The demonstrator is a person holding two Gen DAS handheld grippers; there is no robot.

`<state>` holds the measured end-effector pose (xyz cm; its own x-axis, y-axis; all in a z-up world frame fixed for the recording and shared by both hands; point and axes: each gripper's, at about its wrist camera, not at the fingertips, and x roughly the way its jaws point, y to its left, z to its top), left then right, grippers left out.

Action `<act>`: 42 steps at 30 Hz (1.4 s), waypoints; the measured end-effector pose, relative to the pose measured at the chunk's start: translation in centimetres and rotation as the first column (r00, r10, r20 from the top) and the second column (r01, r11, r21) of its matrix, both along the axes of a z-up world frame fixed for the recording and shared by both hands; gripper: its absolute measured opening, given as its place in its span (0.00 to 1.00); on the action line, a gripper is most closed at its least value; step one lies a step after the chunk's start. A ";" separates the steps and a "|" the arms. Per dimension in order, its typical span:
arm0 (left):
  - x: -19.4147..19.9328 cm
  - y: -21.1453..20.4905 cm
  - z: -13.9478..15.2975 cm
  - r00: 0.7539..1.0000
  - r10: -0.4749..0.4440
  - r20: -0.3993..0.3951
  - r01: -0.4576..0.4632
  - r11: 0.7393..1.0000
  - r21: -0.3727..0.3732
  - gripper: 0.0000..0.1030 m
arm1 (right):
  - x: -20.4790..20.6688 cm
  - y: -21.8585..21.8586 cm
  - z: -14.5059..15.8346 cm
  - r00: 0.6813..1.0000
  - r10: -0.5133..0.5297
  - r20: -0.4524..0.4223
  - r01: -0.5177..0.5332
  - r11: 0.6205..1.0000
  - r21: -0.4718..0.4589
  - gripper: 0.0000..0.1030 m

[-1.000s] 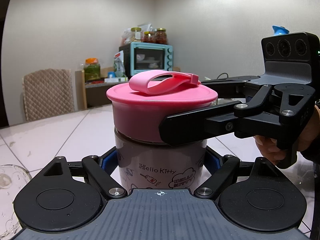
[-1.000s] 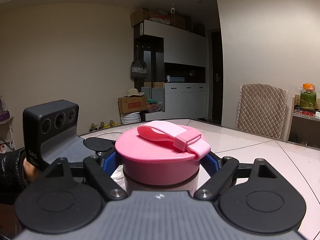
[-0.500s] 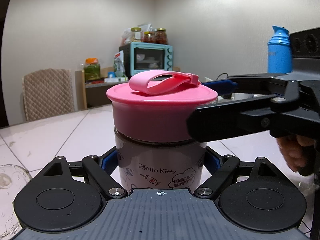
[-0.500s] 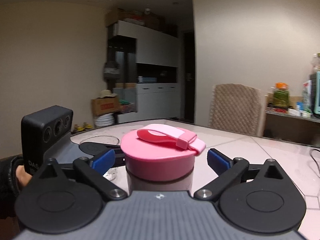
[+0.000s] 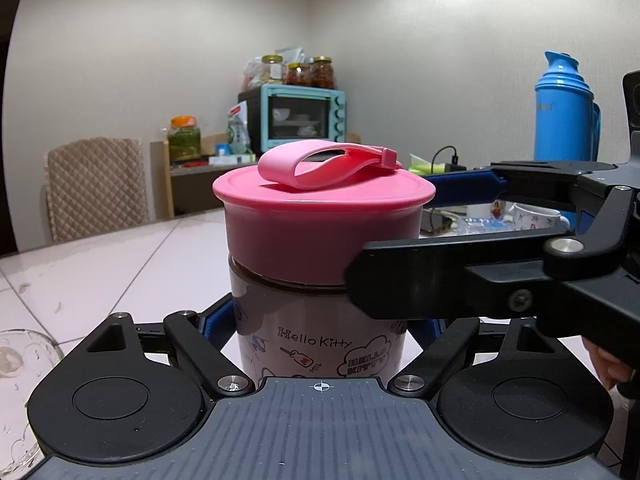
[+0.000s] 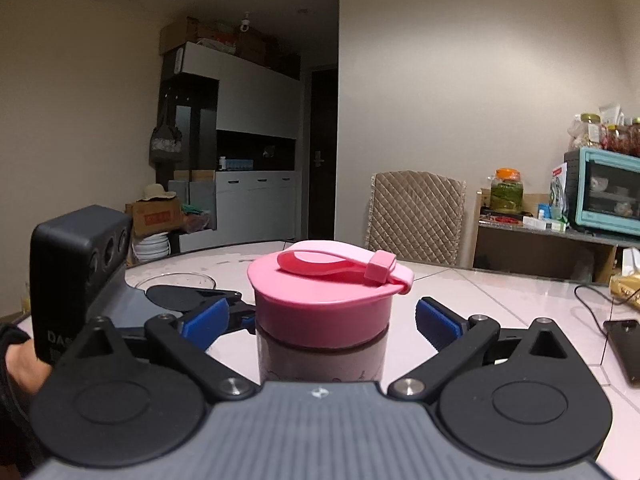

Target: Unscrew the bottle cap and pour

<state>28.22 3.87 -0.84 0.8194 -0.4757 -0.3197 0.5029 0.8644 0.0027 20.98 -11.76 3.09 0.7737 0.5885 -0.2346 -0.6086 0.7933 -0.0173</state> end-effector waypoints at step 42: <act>-0.1 0.0 0.0 1.000 -0.002 0.003 0.002 1.000 0.002 0.87 | 1.6 1.2 -0.6 1.000 -0.008 -0.007 0.008 1.000 0.000 0.83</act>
